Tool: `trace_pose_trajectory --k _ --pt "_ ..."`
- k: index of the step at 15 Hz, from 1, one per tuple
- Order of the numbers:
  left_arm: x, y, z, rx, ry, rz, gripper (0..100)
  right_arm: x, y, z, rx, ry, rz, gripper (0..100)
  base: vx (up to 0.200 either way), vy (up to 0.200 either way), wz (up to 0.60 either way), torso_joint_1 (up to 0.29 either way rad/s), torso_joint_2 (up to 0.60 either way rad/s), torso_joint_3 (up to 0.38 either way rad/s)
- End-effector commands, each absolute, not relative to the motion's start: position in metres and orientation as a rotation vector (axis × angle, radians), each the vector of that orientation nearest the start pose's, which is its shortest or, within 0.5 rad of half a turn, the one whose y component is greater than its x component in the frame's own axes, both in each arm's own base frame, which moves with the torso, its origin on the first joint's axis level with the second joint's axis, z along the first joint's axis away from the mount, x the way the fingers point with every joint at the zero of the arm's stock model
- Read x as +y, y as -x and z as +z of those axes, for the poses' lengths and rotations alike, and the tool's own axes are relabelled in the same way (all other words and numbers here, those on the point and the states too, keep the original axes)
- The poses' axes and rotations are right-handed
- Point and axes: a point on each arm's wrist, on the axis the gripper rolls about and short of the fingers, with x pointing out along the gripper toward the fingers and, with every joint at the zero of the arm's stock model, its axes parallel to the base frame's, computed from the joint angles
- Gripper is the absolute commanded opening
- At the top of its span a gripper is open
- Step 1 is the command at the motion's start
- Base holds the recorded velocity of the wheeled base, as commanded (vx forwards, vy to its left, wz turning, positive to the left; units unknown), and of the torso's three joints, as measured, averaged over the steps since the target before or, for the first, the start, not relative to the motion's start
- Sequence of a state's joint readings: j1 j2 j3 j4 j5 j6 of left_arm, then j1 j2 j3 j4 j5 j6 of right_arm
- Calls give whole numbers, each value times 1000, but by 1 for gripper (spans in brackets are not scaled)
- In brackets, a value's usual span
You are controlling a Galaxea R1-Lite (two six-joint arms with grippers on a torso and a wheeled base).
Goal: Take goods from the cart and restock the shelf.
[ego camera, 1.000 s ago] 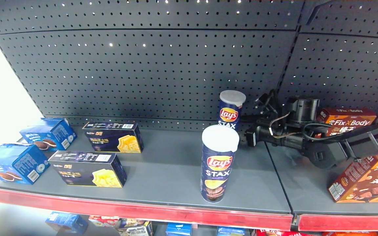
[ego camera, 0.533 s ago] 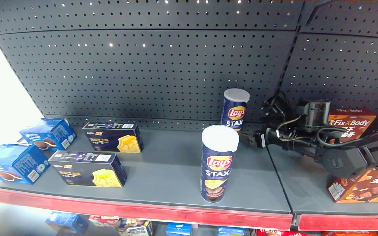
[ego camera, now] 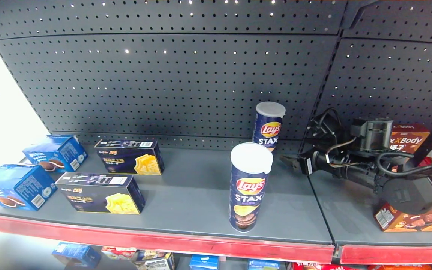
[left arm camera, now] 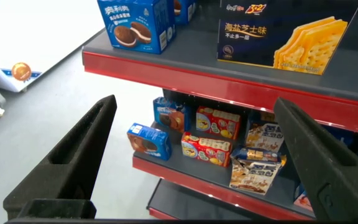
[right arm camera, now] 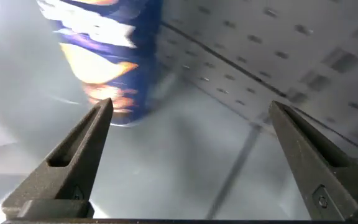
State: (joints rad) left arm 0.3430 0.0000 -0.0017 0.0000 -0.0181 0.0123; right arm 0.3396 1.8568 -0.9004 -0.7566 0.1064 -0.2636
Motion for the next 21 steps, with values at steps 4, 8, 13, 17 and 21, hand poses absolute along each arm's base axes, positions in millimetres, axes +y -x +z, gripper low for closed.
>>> trace_pose_trajectory --k 4,8,13,17,21 --pt "-8 21 76 0 -12 325 100 122 -349 158 141 234 337 100 0 0 0 0 0 0" --pt "-8 21 76 0 -12 325 100 132 -360 152 144 207 350 100 0 0 0 0 0 0" --pt "-8 21 76 0 -12 325 100 142 -363 140 147 201 372 100 0 0 0 0 0 0" --pt "-8 21 76 0 -12 325 100 145 -361 141 143 200 383 100 0 0 0 0 0 0" --pt "-8 21 76 0 -12 325 100 147 -359 142 130 199 392 100 0 0 0 0 0 0"
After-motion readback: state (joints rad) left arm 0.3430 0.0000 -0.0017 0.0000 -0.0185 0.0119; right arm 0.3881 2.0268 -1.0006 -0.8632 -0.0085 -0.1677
